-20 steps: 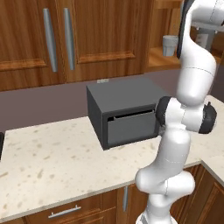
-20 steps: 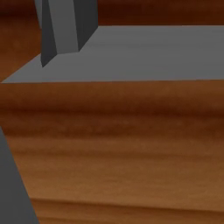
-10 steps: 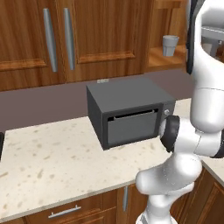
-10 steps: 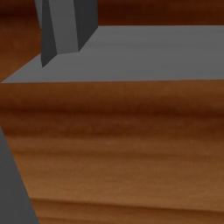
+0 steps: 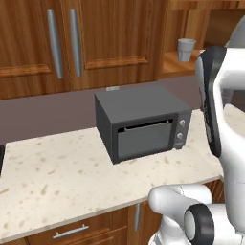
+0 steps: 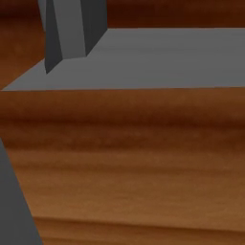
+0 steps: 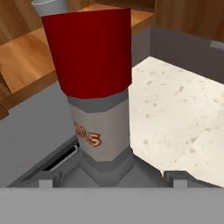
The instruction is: There is a bowl on the dining counter. Grab a lemon wedge from the fridge and place it in the bowl. Then get the liquor bottle and glass cup from the cabinet and place them next to the bowl.
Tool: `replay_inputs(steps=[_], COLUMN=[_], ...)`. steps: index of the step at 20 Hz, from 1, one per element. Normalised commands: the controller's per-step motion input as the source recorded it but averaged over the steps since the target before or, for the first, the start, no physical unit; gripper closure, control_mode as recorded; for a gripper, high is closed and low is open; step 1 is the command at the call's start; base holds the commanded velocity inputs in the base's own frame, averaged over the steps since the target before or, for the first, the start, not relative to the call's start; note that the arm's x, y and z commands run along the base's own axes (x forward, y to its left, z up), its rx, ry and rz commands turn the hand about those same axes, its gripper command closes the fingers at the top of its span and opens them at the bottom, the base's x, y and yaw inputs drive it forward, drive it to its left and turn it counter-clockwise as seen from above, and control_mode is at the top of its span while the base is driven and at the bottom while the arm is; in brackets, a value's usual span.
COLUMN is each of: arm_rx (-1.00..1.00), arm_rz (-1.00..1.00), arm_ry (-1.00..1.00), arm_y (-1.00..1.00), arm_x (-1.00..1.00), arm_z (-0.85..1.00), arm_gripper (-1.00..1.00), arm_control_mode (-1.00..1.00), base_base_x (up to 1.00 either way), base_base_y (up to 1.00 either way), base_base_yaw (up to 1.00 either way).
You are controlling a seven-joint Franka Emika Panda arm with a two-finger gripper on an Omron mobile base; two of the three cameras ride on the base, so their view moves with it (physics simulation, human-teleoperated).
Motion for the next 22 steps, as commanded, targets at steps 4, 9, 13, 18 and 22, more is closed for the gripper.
replay_inputs(steps=[4, 9, 13, 18, 22], arm_rx=[-0.08, -0.02, 0.0, 0.0, 0.0], arm_rz=[0.0, 0.0, 0.03, 0.12, 0.13], arm_ry=[-0.19, -0.13, -0.06, 0.0, 0.02], arm_y=[0.28, 0.16, 0.12, 0.1, 0.17], arm_x=[-0.33, -0.13, 0.0, 0.0, 0.0], arm_z=[-0.67, -0.26, -0.02, 0.0, 0.0], arm_gripper=[1.0, 1.0, 1.0, 1.0, 1.0], arm_control_mode=[-1.0, -1.0, -1.0, -1.0, -1.0], base_base_x=[0.0, 0.0, 0.0, 0.0, 0.0], base_base_y=[0.0, 0.0, 0.0, 0.0, 0.0], base_base_yaw=[0.0, 0.0, 0.0, 0.0, 0.0])
